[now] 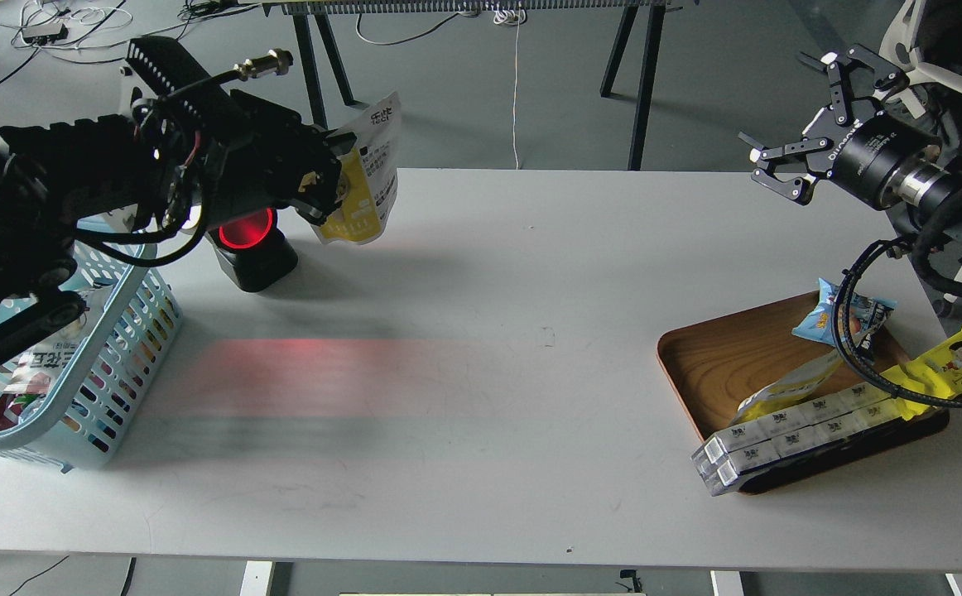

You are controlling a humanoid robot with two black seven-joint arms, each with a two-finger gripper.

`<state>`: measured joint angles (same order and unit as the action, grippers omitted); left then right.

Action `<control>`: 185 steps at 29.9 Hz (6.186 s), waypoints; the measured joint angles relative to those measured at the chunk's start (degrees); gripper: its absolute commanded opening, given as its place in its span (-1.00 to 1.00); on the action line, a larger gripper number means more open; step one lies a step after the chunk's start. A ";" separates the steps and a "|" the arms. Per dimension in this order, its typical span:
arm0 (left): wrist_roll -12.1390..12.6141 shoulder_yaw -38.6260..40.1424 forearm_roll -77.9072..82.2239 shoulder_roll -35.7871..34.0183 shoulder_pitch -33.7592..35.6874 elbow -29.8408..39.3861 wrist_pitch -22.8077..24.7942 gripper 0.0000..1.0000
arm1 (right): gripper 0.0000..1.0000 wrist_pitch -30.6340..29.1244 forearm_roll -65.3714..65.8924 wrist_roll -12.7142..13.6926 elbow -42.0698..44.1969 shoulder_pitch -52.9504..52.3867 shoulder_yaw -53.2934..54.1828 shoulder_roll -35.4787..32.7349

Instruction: Scan snack and place in basket

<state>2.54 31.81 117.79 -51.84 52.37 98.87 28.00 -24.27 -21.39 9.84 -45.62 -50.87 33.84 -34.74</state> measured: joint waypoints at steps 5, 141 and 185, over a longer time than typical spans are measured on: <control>0.53 -0.16 -4.40 -1.41 -1.55 0.02 0.00 -1.00 | 0.93 0.11 0.05 0.00 0.00 -0.48 0.00 0.17; -30.55 -26.11 -27.28 -36.60 -7.87 -24.69 -17.64 -0.90 | 0.93 0.11 2.57 0.00 0.52 -1.68 -0.27 2.57; -16.56 -2.17 -71.53 -11.43 5.93 -29.19 -19.95 0.97 | 0.93 4.51 2.94 0.00 -1.03 -4.48 0.16 4.39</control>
<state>-14.01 29.64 46.27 -63.27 58.31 69.67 8.05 -19.76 -18.46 9.84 -46.64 -55.36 34.00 -30.35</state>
